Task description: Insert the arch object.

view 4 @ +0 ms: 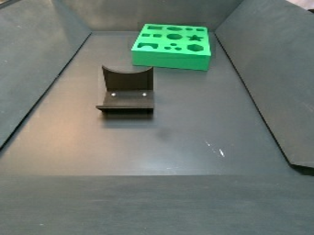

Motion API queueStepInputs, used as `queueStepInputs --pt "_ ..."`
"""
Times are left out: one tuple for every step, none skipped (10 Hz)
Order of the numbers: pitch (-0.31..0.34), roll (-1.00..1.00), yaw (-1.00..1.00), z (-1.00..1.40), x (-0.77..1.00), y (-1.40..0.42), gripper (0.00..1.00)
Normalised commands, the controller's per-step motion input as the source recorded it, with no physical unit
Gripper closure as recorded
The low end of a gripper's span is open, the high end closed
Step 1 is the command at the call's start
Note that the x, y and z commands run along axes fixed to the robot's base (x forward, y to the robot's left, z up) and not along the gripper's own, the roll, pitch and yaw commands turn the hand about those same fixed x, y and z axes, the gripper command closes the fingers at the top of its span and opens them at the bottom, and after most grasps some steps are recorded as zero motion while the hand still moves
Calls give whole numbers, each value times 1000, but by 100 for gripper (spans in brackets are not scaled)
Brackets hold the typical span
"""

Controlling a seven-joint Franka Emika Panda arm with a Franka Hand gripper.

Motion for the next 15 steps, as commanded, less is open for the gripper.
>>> queueStepInputs --pt "-4 41 -157 -1000 837 -269 100" --pt "0 73 -154 -1000 874 -203 100" --pt "0 151 -160 -974 914 -54 100" --pt "1 173 -266 -911 920 217 100" --pt "84 140 -186 -1000 651 537 100" --pt "83 126 -174 -1000 637 560 100" --pt "41 87 -154 -1000 574 566 100" --pt "0 21 -149 -1000 494 557 100" --pt "-13 0 -23 -1000 249 186 100" --pt "-64 0 -54 -1000 137 80 100" --pt "-123 21 -17 -1000 0 -29 100" --pt "-67 20 0 -794 0 -43 100" --pt "-33 66 0 -680 -20 0 100" --pt "-34 114 129 -723 0 34 100" --pt "0 96 183 -754 80 217 100"
